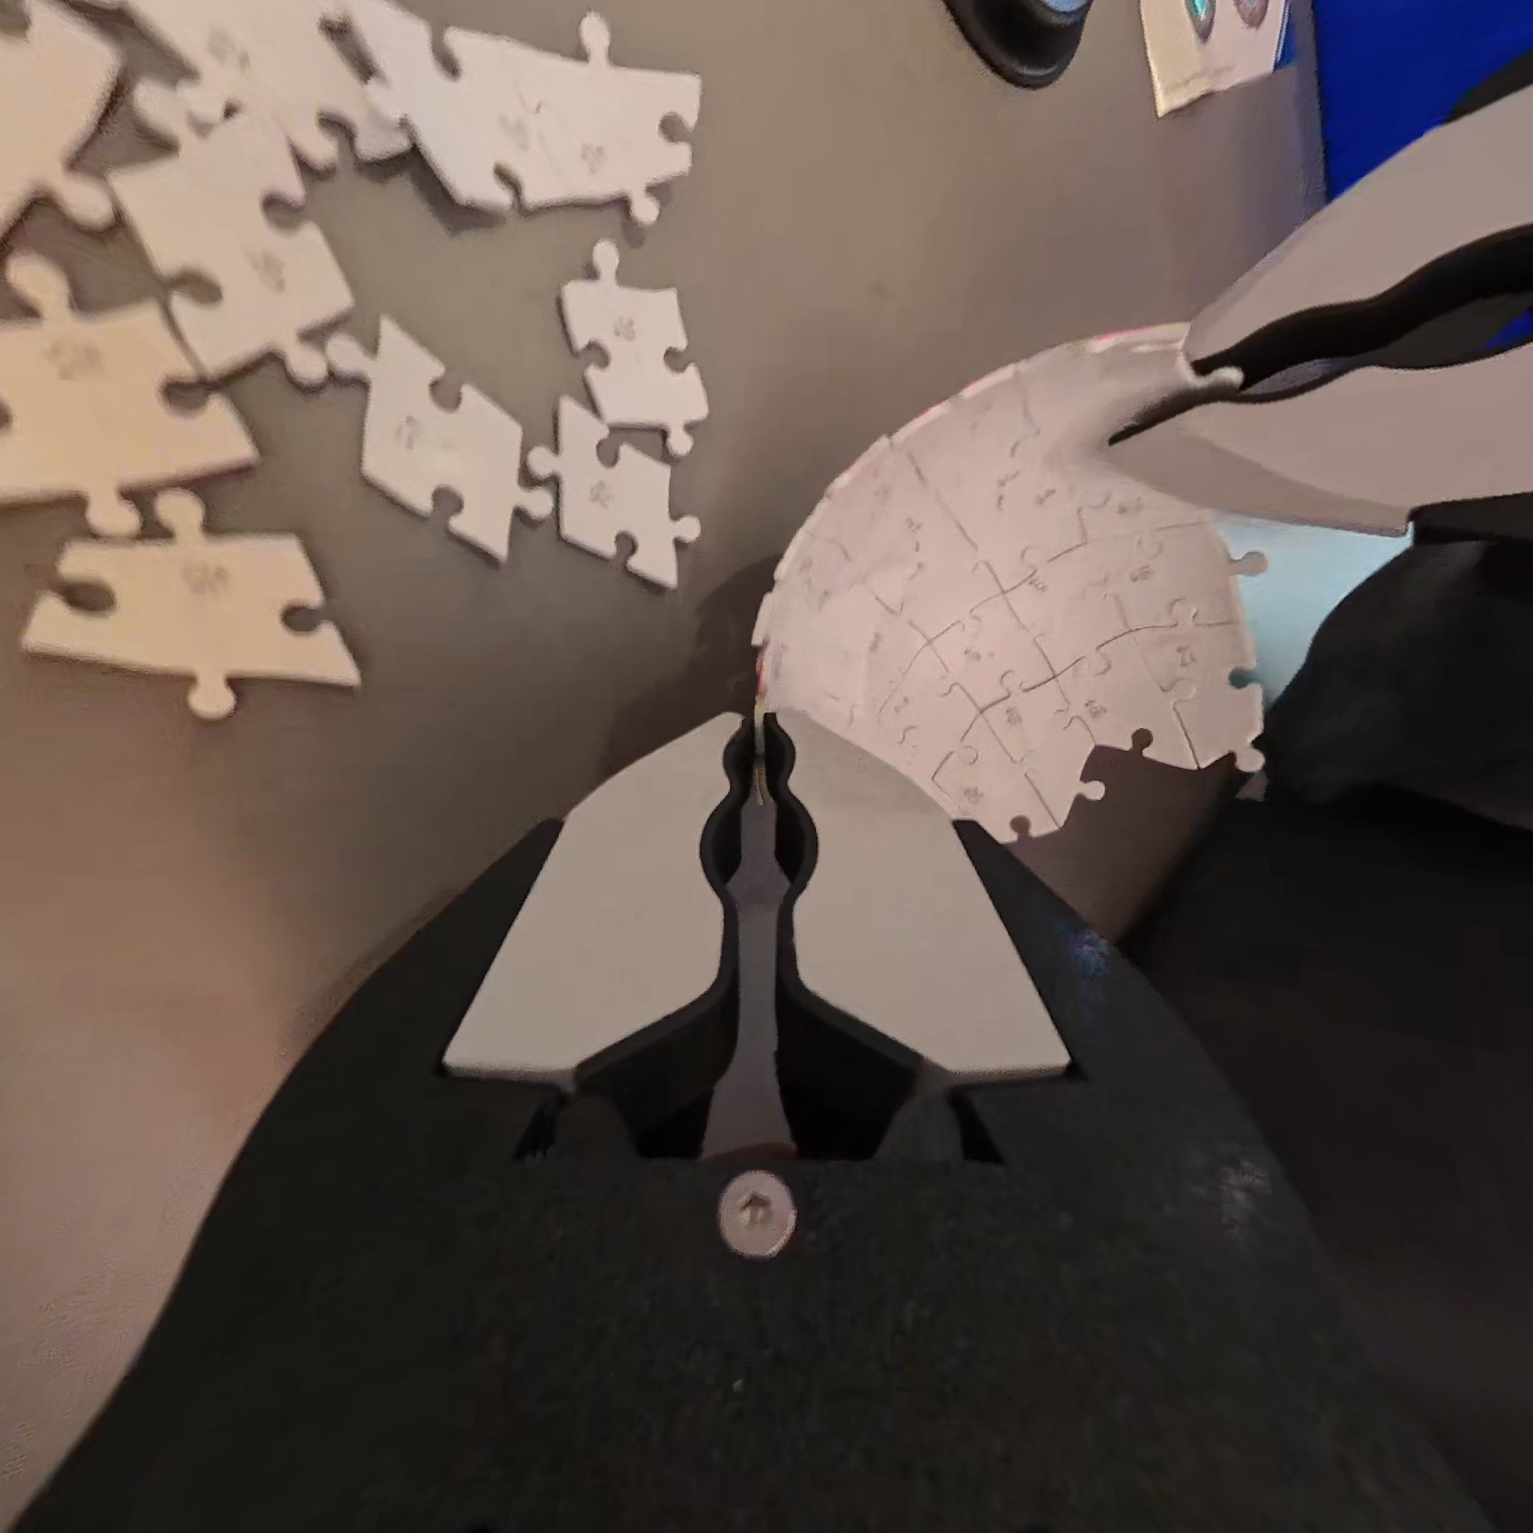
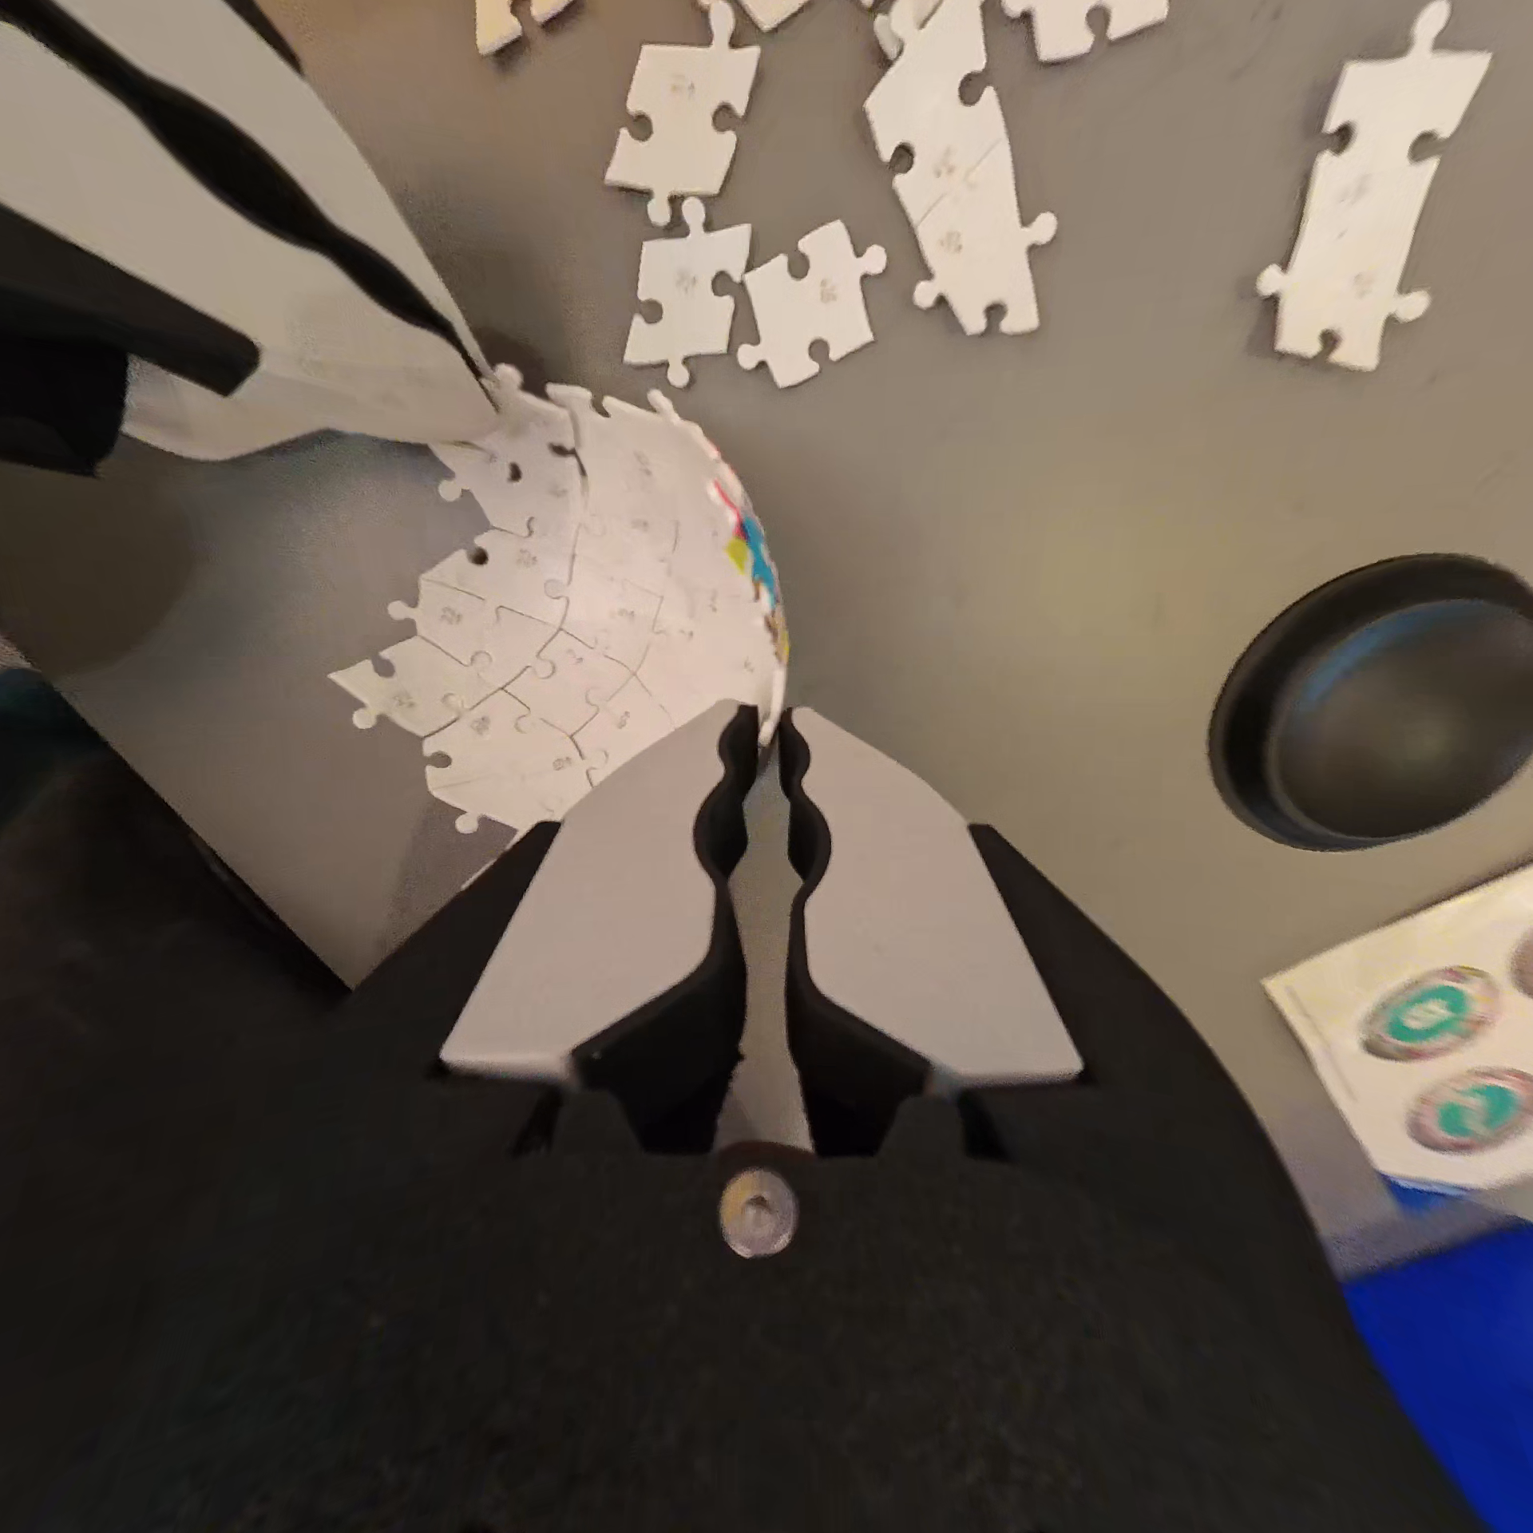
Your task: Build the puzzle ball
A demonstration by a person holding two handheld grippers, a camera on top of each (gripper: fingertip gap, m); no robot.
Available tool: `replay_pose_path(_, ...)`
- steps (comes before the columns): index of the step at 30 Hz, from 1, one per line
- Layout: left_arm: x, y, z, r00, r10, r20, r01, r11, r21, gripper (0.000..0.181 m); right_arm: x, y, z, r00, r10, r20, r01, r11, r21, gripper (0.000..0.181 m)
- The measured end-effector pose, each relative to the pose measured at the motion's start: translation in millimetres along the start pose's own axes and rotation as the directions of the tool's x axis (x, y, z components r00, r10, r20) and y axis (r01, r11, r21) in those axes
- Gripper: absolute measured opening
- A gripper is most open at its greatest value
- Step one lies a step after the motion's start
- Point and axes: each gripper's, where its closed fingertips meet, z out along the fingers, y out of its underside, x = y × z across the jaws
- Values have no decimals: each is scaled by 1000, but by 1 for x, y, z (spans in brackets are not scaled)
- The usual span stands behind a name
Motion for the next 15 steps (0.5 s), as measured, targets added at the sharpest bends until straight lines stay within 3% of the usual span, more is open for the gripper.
replay_pose_path(5, -1, 14, -4, 980, -183, -73, 191, 974, 122, 2, -3, -21, -1, 986, -125, -111, 109, 983, -145, 3)
replay_pose_path(10, -8, 20, -12, 939, -323, -122, 345, 898, 272, 2, -5, -30, -3, 969, -152, -197, 107, 970, -220, 4)
replay_pose_path(15, -13, 21, -19, 906, -397, -149, 424, 832, 359, 2, -10, -31, -5, 972, -146, -184, 94, 960, -264, 3)
